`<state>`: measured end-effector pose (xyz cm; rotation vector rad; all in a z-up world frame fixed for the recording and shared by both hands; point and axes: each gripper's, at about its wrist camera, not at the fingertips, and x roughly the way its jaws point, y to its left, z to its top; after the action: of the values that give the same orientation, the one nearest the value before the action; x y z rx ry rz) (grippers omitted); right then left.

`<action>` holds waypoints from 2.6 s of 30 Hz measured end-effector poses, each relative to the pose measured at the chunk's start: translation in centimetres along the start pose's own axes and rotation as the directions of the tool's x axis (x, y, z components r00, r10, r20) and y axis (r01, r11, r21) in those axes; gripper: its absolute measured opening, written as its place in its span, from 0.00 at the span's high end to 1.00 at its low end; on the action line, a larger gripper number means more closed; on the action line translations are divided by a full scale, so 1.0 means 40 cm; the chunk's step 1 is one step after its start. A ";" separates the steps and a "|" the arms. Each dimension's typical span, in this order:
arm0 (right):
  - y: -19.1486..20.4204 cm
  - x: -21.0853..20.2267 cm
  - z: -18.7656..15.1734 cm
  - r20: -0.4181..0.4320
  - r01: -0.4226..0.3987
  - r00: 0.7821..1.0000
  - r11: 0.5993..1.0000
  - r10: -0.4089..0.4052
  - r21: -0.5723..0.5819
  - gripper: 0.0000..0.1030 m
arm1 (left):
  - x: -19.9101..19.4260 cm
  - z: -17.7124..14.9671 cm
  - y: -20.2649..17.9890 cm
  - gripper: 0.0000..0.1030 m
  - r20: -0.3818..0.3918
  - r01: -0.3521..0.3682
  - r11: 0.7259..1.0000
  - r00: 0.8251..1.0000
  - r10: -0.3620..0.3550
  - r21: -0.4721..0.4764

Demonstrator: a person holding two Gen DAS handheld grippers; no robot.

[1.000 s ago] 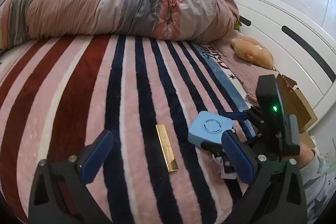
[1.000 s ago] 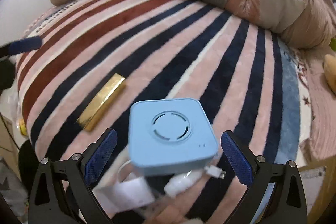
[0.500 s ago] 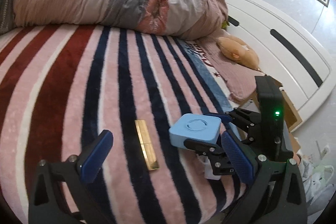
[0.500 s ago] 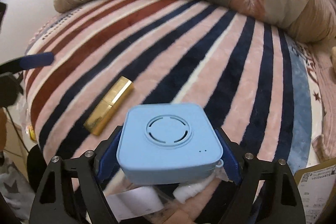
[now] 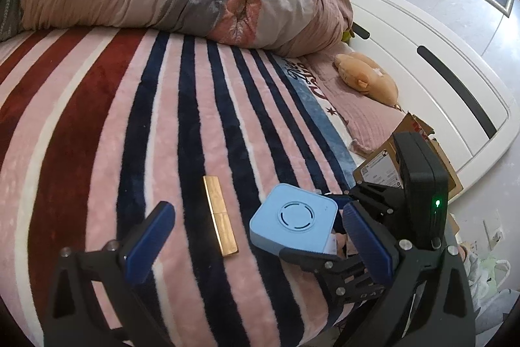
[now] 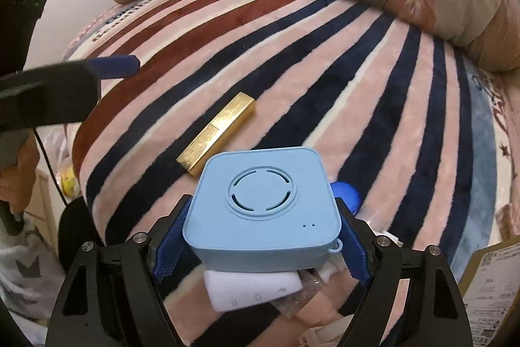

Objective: Organize rigid objects
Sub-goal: 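Grasp the light-blue square speaker with the right gripper, then carry the blue speaker into the cardboard box and release it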

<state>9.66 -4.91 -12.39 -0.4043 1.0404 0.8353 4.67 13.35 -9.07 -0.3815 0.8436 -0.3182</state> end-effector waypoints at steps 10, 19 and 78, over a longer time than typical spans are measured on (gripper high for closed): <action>0.007 0.047 0.019 -0.032 0.003 0.999 1.000 -0.003 -0.013 0.23 | 0.006 -0.019 0.021 0.01 -0.025 -0.002 1.000 1.000 0.001 -0.021; 0.033 0.007 0.017 0.054 0.044 0.998 0.998 -0.042 -0.040 0.24 | 0.001 -0.027 0.014 0.01 -0.032 0.046 0.999 0.998 -0.047 -0.025; -0.280 -0.533 -0.341 0.295 0.179 0.915 0.933 -0.274 0.311 0.11 | 0.154 0.136 -0.738 0.34 -0.122 0.180 0.883 0.982 -0.141 0.434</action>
<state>4.98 -29.73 -1.04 -0.1321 0.7594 0.5123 9.14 -14.30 3.34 -0.0081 0.7983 -0.6727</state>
